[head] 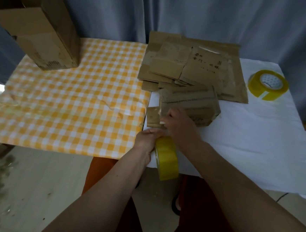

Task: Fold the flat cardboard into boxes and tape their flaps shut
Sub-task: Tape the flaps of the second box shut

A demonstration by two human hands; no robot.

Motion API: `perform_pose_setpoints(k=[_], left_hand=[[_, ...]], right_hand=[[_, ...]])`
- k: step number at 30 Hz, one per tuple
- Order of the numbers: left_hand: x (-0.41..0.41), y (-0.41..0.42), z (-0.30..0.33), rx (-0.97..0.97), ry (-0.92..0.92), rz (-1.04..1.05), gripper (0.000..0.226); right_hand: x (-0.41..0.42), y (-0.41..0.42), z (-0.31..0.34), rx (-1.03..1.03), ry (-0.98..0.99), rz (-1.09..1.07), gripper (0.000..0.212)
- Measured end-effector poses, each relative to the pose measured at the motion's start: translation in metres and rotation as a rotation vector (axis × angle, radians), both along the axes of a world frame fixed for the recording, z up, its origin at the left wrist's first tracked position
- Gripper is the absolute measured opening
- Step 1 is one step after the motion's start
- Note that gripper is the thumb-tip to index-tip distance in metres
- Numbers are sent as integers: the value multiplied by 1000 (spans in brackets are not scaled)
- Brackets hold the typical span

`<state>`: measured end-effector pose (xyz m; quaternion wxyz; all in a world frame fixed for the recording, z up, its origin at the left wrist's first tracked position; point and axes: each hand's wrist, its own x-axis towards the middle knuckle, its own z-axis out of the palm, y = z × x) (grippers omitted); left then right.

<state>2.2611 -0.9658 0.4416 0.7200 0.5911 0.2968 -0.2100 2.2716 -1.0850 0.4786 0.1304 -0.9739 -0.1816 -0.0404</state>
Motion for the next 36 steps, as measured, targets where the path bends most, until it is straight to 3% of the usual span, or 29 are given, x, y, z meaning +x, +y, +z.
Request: perform_pose_setpoints(k=[5, 9, 15, 19, 22, 26, 27, 29, 31, 36], left_hand=[[2, 5, 2, -37, 0, -30, 7], [1, 2, 4, -20, -13, -75, 9], [-2, 10, 6, -103, -23, -75, 9], [-2, 7, 8, -114, -26, -101, 6], [-2, 6, 8, -99, -39, -105, 10], [-2, 6, 7, -95, -46, -96, 13], [-1, 6, 7, -99, -47, -95, 13], [-2, 7, 7, -105, -47, -112, 11], [-2, 10, 8, -119, -48, -133, 10], [5, 18, 7, -134, -68, -207, 8]], right_hand=[[-13, -13, 7, 218, -107, -27, 9], [-19, -22, -1, 135, -97, -51, 7], [-19, -61, -32, 356, 102, -226, 13], [-27, -81, -57, 432, 332, -486, 12], [-29, -80, -55, 332, 320, -540, 14], [-11, -46, -18, 175, -319, -185, 21], [0, -36, -9, 125, -356, -105, 29], [23, -27, 1, -34, -141, -8, 50], [39, -31, -3, -175, 77, 17, 59], [45, -37, -17, -225, 75, 40, 58]])
